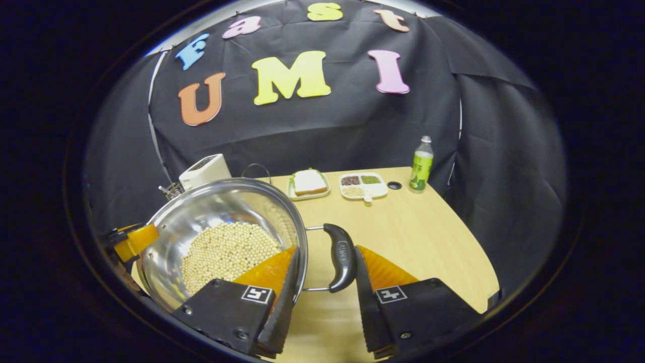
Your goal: First push the handle of the pot to place it horizontally, then grasp the pot with both hands and set it on the induction cooktop.
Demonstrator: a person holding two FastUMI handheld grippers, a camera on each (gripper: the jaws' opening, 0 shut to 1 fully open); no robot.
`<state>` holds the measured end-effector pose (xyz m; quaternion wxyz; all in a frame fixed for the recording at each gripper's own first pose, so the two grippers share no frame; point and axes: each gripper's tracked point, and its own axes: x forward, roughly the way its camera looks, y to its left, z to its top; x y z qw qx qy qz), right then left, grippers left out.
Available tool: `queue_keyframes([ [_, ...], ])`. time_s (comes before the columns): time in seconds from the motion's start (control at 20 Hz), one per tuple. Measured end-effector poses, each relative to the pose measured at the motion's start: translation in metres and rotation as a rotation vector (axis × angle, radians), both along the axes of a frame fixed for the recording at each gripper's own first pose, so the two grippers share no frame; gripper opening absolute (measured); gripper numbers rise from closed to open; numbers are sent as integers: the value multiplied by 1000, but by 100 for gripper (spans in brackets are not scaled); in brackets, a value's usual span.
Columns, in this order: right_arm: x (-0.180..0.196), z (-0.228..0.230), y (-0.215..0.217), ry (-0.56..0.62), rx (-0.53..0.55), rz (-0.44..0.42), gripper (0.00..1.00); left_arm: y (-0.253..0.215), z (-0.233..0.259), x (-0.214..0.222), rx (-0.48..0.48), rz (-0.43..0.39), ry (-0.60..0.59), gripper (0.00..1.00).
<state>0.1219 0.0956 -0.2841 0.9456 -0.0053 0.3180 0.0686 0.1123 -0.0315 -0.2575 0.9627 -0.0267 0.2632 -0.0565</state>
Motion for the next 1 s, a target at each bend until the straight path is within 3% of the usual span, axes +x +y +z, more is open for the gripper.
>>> queue_keyframes([
  [0.6,56,2,98,-1,-14,93,59,71,-4,56,2,97,11,58],
  [1.0,93,-27,137,28,-72,142,61,93,-41,87,-6,156,71,58],
])
